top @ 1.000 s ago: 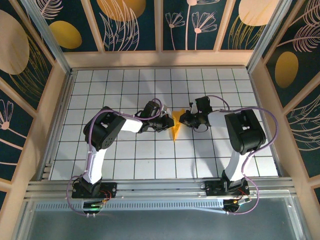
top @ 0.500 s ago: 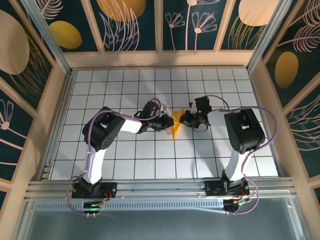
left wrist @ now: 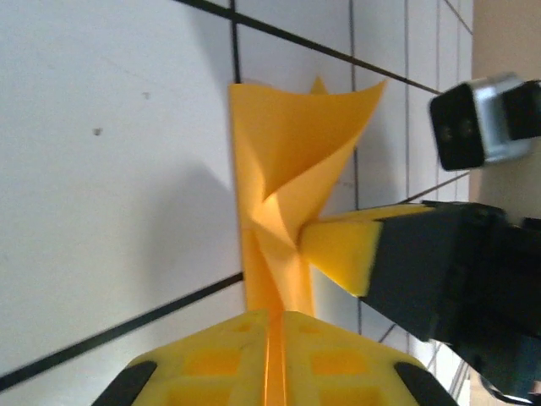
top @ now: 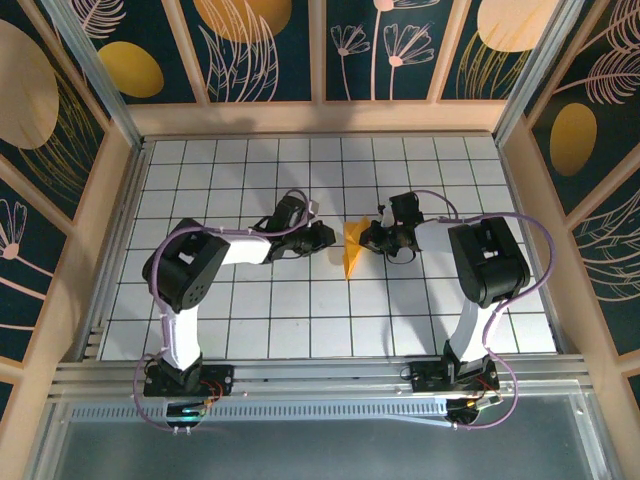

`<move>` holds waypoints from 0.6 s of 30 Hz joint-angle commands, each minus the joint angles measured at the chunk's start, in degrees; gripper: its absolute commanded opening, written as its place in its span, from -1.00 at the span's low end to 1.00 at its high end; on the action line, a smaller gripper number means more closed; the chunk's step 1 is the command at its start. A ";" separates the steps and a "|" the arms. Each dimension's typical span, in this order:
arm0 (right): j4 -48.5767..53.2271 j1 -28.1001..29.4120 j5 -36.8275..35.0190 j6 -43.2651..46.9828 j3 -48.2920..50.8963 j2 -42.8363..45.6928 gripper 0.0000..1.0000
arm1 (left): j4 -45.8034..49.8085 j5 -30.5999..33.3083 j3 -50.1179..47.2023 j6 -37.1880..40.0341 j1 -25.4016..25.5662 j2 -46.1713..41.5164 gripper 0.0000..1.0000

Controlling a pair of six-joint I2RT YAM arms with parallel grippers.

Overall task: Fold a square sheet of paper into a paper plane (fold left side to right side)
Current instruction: Fold the wing for the fifth time at the center of the table.

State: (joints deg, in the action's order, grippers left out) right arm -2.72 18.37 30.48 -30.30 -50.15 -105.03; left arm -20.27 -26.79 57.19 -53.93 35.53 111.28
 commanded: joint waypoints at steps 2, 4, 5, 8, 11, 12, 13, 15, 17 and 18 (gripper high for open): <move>3.14 0.16 -4.36 1.07 1.83 -3.11 -1.00 | 2.35 -4.47 -1.11 0.68 0.54 -3.39 -0.87; 3.05 0.12 -4.29 1.04 1.81 -3.09 -1.00 | 2.11 -6.24 -1.11 0.08 1.15 -3.74 -0.91; 3.01 0.17 -4.24 1.03 1.90 -3.21 -1.00 | 1.93 -7.27 -0.99 -0.22 1.51 -3.50 -0.92; 3.19 0.11 -4.24 1.11 1.92 -3.28 -1.00 | 1.66 -9.19 0.48 -0.76 3.06 -2.26 -0.95; 3.42 0.16 -4.37 1.30 2.01 -3.23 -1.00 | 2.20 -8.34 1.85 -1.00 4.34 -0.88 -0.96; 3.41 0.17 -4.38 1.28 1.99 -3.18 -1.00 | 1.89 -8.01 1.88 -1.19 4.40 -0.72 -0.96; 3.47 0.14 -4.44 1.34 2.07 -3.20 -1.00 | 1.61 -7.60 1.80 -1.41 4.39 -0.60 -0.97; 3.59 0.13 -4.42 1.47 2.01 -3.27 -1.00 | 1.32 -7.24 1.87 -1.58 4.38 -0.45 -0.97; 3.62 0.10 -4.50 1.65 1.99 -3.24 -1.00 | 0.89 -7.43 1.88 -1.67 4.37 -0.45 -0.98; 3.74 0.10 -4.55 1.65 2.06 -3.24 -1.00 | 0.82 -7.53 1.87 -1.72 4.51 -0.45 -0.99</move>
State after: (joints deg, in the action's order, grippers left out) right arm -2.81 18.37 30.52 -30.20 -50.11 -105.06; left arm -19.27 -33.65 57.76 -54.70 40.23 110.15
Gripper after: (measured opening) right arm 0.054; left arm 0.049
